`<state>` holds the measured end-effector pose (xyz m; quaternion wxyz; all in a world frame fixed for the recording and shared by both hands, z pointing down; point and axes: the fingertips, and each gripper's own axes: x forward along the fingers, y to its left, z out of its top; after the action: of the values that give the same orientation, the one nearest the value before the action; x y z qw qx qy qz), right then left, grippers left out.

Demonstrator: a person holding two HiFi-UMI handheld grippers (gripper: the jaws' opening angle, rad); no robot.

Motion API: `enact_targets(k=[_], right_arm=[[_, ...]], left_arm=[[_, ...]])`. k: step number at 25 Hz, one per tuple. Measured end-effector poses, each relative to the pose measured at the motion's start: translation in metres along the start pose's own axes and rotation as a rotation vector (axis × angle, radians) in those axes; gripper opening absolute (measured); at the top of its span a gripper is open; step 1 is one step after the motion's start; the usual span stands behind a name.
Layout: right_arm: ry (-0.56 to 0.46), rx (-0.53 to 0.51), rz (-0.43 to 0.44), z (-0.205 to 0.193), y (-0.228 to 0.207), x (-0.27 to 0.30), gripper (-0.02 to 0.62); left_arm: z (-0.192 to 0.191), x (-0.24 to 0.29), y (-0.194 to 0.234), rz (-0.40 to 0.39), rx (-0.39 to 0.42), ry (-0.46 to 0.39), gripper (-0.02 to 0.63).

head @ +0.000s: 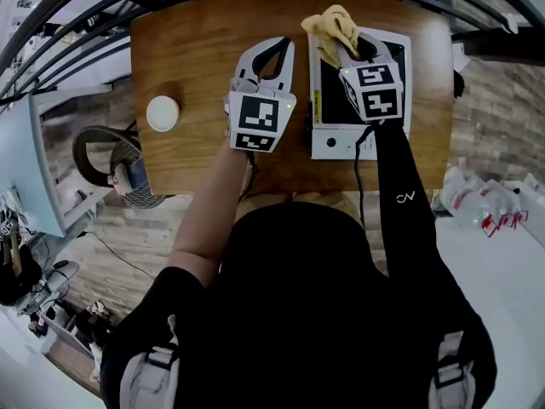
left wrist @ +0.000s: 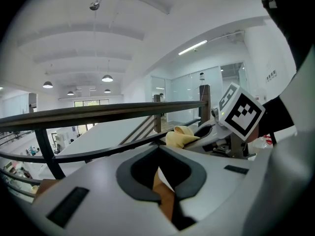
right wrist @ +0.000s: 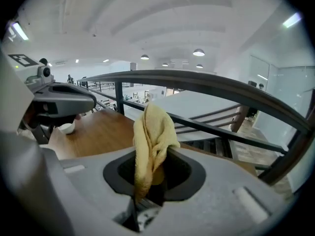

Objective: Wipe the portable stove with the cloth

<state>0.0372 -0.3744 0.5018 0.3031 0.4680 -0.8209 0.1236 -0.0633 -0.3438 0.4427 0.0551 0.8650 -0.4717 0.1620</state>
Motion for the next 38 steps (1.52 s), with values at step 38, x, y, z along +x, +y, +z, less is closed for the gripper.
enact_targets(k=[38], right_arm=[[0.099,0.201,-0.148,-0.164,-0.104,-0.147,0.080]], left_arm=[[-0.022,-0.039,-0.106,0.105,-0.013,0.047,0.006]])
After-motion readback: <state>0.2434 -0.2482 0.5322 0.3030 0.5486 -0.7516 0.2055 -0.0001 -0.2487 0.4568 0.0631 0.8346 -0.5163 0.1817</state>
